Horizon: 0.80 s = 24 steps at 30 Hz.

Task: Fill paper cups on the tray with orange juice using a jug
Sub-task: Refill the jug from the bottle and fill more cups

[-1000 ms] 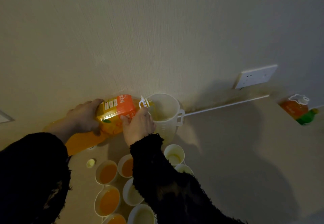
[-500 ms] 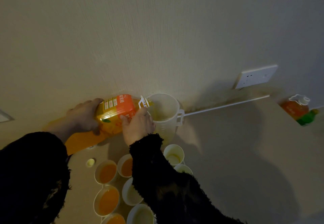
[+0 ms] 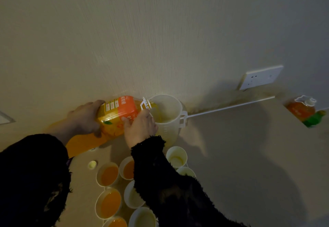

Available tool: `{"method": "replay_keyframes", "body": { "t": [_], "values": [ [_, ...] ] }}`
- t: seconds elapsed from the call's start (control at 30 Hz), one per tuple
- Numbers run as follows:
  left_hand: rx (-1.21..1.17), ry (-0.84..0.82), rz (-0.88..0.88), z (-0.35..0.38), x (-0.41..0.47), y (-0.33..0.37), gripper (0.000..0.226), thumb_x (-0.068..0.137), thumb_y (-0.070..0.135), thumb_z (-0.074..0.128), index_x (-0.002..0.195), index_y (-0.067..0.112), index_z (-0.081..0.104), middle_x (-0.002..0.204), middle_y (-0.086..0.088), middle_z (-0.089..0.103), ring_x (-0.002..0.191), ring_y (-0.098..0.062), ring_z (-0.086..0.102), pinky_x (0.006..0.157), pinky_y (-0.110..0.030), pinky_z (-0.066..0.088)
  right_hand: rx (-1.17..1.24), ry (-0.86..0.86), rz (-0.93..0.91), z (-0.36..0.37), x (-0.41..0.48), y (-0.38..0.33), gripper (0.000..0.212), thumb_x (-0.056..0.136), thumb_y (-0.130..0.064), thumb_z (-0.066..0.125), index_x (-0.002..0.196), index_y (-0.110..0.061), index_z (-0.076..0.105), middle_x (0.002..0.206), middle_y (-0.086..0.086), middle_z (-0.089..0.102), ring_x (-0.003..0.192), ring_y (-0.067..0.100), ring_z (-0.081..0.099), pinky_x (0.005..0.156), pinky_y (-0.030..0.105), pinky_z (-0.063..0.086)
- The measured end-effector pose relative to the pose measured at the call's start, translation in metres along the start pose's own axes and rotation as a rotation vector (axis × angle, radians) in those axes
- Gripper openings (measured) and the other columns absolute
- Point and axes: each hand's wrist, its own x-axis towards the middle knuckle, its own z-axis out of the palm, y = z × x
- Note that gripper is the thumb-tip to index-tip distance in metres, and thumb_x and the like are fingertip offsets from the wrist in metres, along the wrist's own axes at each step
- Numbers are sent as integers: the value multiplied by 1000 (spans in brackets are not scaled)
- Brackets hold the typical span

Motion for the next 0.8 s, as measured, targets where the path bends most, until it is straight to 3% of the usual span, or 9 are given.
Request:
{"method": "replay_keyframes", "body": {
  "t": [0.33, 0.47, 0.8],
  "values": [
    [10, -2, -1, -1, 1, 1, 125, 34, 27, 83, 145, 24, 26, 133, -10, 47, 121, -35, 44, 98, -50, 41, 9, -16, 6, -2, 0, 0, 58, 91, -46, 55, 128, -7, 36, 132, 9, 51, 127, 26, 41, 102, 42, 31],
    [23, -8, 6, 0, 3, -1, 129, 23, 35, 75, 143, 25, 28, 128, -9, 49, 117, -34, 48, 95, -49, 44, 17, -18, 6, -2, 0, 0, 56, 90, -46, 56, 127, -7, 38, 132, 10, 51, 127, 26, 41, 103, 42, 32],
    [17, 5, 7, 2, 6, -4, 129, 21, 35, 74, 141, 26, 30, 125, -8, 51, 115, -34, 48, 94, -50, 44, 33, -16, 12, -1, 1, -1, 59, 90, -46, 57, 129, -8, 35, 134, 9, 50, 129, 26, 40, 105, 42, 30]
  ]
}}
